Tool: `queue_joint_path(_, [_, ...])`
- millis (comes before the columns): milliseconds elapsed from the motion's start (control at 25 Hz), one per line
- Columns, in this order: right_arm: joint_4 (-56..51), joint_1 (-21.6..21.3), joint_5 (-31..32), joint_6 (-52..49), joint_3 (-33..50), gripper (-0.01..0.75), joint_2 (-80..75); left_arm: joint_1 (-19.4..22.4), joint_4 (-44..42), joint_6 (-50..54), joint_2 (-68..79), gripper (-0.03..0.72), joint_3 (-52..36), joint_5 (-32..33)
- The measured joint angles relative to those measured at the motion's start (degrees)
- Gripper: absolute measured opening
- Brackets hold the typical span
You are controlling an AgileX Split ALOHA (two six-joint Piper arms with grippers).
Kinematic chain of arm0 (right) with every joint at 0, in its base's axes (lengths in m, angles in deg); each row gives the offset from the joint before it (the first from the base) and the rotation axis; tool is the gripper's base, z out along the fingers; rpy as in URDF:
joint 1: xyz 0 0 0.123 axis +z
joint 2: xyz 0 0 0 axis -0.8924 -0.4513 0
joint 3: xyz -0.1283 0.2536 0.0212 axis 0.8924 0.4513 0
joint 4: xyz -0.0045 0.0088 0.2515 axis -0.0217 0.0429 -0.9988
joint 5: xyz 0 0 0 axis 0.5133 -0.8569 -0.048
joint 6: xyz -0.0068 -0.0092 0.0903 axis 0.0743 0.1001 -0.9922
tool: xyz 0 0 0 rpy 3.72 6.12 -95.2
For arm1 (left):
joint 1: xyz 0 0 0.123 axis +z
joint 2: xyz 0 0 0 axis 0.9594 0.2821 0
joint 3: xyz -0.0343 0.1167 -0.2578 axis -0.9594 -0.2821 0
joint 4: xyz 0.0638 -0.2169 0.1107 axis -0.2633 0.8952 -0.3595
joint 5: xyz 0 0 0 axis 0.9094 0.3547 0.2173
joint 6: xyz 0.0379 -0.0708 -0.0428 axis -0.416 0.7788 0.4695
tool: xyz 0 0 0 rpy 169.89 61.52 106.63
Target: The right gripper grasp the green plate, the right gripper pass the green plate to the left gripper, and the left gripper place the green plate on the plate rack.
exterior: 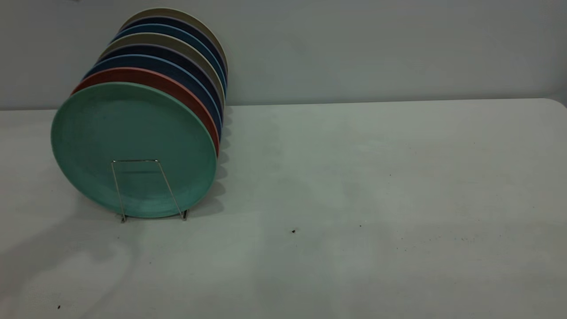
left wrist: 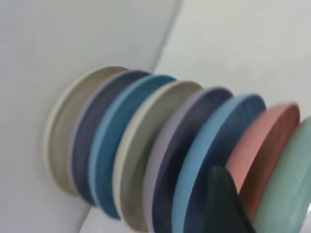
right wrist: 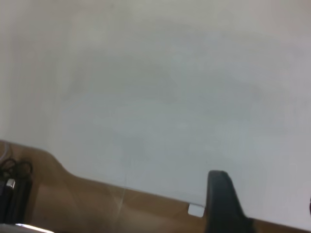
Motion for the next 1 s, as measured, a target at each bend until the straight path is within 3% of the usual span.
queue_joint_path(280, [3.58, 1.72, -1.22, -4.96, 0.78, 0.438, 0.04, 0.0, -15.58, 28.62, -16.02, 0.471, 0.0, 9.33])
queue_joint_path(600, [5.99, 5.99, -1.38, -7.54, 0.93, 0.438, 0.04, 0.0, -35.37, 59.39, -29.14, 0.471, 0.0, 33.22])
queue_joint_path(800, [6.52, 8.75, -1.51, -7.93, 0.93, 0.438, 0.13, 0.0, -40.19, 70.2, -36.33, 0.471, -3.55, 33.67])
queue_joint_path(1000, [7.95, 11.17, -1.57, -9.5, 0.93, 0.438, 4.65, 0.0, -40.3, 74.65, -46.04, 0.472, -17.34, 33.67])
